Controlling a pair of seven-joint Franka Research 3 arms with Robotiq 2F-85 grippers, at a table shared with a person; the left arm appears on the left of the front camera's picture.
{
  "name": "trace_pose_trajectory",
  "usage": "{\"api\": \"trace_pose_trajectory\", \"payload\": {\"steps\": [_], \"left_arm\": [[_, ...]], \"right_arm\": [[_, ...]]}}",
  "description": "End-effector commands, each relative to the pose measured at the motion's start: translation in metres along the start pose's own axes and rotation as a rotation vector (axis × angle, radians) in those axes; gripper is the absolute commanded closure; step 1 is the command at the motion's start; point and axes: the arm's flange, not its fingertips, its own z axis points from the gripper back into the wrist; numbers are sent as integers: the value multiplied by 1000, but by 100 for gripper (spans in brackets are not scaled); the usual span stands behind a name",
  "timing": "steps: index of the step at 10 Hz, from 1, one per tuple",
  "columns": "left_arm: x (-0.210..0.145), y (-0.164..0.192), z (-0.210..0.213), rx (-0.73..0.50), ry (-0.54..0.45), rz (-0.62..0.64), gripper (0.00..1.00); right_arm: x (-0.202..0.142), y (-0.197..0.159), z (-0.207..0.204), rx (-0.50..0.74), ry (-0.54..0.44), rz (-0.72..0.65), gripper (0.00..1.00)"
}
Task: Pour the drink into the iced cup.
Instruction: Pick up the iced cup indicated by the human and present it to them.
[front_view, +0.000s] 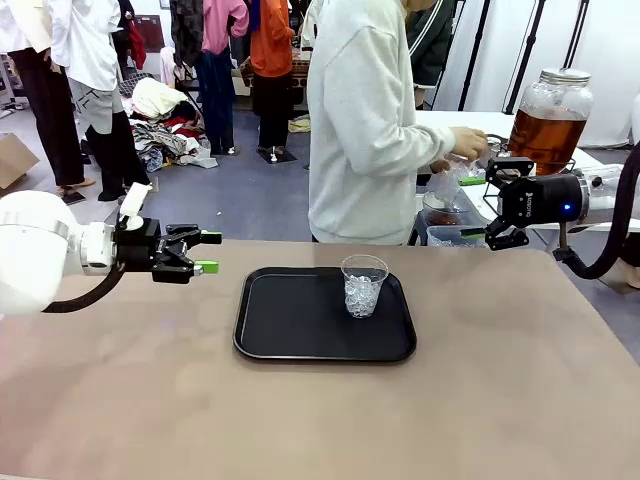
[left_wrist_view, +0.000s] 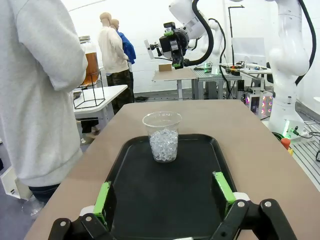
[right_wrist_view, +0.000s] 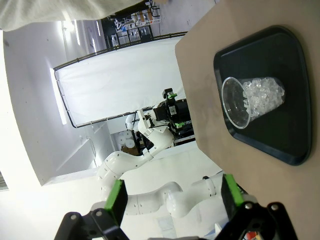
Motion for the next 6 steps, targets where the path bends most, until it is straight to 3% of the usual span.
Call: {"api": "trace_pose_trajectory", "payload": {"steps": [1, 6], "left_arm": [[2, 1, -2, 7, -8, -5, 0], [2, 1, -2, 7, -8, -5, 0]], "right_arm": [[0, 0, 0, 1, -5, 1, 0], [0, 0, 0, 1, -5, 1, 0]]}}
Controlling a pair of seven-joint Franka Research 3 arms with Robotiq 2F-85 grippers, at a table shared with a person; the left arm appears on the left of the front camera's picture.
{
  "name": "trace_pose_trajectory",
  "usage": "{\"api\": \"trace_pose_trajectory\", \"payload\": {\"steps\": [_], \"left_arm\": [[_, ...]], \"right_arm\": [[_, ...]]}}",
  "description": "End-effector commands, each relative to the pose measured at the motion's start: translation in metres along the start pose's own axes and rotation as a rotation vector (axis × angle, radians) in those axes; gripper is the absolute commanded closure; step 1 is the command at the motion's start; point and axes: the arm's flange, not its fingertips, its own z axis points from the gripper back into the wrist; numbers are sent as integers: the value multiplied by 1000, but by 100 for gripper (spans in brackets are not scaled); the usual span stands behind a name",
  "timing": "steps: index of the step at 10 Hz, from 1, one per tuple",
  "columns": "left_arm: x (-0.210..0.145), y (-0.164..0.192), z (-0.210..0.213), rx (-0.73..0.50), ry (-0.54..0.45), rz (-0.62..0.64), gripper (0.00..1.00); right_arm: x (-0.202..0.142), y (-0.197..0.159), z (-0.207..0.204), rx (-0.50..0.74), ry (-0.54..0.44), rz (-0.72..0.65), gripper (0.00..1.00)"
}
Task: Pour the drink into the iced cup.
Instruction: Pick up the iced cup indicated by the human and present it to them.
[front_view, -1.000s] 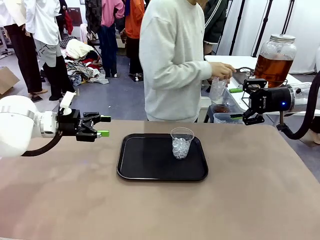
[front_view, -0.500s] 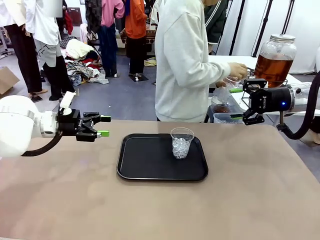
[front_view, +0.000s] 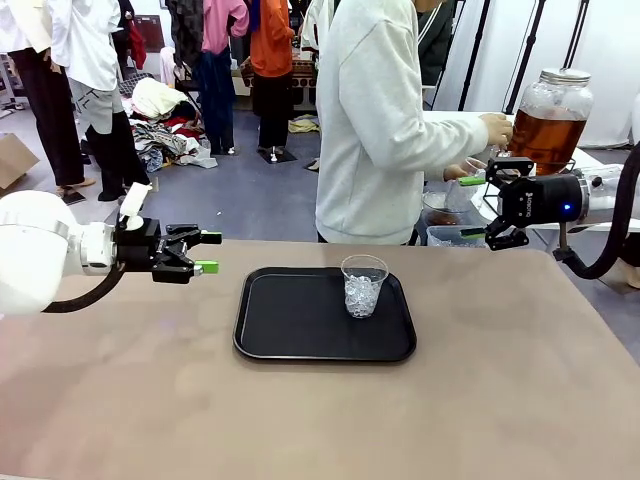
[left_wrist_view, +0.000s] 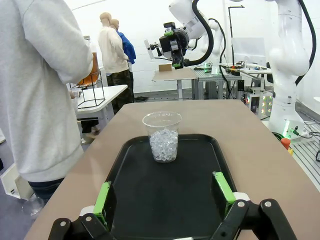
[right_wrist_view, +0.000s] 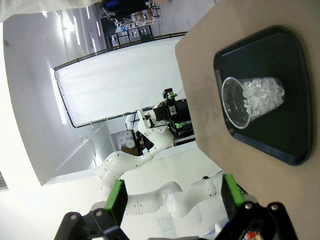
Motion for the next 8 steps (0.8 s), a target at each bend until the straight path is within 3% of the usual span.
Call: {"api": "trace_pose_trajectory", "payload": {"steps": [1, 8], "left_arm": [[2, 1, -2, 7, -8, -5, 0], [2, 1, -2, 7, -8, -5, 0]], "right_arm": [[0, 0, 0, 1, -5, 1, 0], [0, 0, 0, 1, -5, 1, 0]]}}
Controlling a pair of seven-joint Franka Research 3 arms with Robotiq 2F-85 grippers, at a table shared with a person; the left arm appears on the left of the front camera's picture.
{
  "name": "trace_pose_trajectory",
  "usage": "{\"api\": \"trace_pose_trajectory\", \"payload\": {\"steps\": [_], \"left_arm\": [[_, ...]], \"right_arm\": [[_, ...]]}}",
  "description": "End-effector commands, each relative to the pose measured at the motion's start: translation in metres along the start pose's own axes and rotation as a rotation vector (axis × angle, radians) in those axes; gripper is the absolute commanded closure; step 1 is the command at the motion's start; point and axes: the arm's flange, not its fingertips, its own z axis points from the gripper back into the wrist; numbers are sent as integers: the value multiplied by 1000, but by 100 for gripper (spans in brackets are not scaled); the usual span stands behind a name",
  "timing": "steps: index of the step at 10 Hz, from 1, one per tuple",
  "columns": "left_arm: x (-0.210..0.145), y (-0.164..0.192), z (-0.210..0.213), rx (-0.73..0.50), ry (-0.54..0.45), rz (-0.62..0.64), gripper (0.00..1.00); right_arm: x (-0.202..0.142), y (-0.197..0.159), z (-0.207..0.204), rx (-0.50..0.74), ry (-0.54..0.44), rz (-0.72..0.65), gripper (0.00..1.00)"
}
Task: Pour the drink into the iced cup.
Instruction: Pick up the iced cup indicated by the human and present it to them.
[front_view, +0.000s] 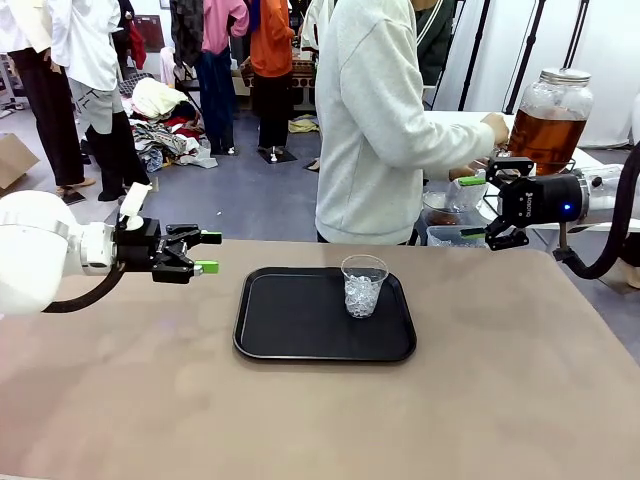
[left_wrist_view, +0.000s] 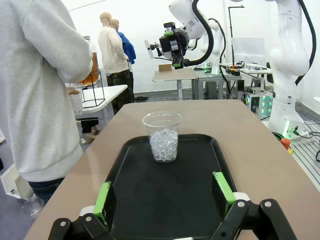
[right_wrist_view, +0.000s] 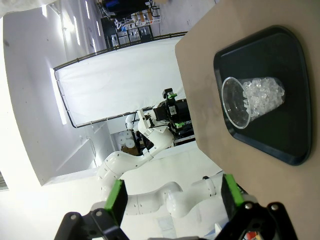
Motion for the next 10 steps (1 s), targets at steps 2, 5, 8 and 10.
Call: {"api": "trace_pose_trajectory", "payload": {"steps": [2, 5, 8, 10], "left_arm": [[2, 1, -2, 7, -8, -5, 0], [2, 1, -2, 7, -8, -5, 0], [2, 1, -2, 7, -8, -5, 0], [2, 1, -2, 7, -8, -5, 0]], "right_arm": [[0, 0, 0, 1, -5, 1, 0], [0, 0, 0, 1, -5, 1, 0], [0, 0, 0, 1, -5, 1, 0], [0, 0, 0, 1, -5, 1, 0]]}}
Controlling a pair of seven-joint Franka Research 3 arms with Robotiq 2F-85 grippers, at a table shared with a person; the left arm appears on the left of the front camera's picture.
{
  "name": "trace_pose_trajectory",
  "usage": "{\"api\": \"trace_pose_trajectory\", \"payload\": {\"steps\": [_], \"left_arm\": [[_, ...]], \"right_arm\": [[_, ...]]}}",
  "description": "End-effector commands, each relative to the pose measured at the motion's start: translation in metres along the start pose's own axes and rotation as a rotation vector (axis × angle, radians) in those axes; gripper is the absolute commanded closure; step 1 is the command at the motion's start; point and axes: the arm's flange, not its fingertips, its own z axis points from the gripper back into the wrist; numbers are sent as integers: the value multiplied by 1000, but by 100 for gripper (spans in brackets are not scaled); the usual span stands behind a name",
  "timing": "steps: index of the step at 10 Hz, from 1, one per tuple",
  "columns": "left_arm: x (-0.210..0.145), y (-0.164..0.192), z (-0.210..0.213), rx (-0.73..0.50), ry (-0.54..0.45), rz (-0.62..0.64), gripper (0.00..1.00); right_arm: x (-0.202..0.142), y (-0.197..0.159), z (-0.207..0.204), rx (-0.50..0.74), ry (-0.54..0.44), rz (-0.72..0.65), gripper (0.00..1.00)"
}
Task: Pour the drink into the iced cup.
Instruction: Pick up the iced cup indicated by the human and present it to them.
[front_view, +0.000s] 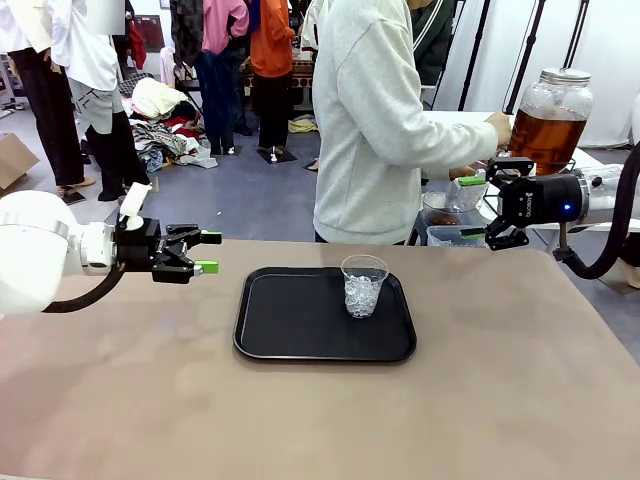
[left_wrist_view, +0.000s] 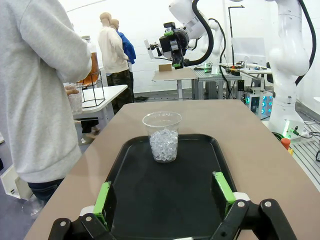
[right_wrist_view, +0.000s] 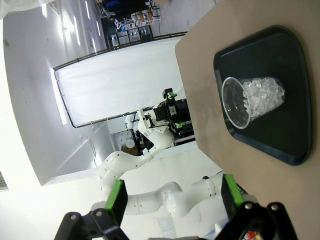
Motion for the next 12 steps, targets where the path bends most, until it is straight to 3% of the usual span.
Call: {"api": "trace_pose_trajectory", "payload": {"steps": [1, 12], "left_arm": [[2, 1, -2, 7, -8, -5, 0], [2, 1, -2, 7, -8, -5, 0]], "right_arm": [[0, 0, 0, 1, -5, 1, 0], [0, 0, 0, 1, -5, 1, 0]]}}
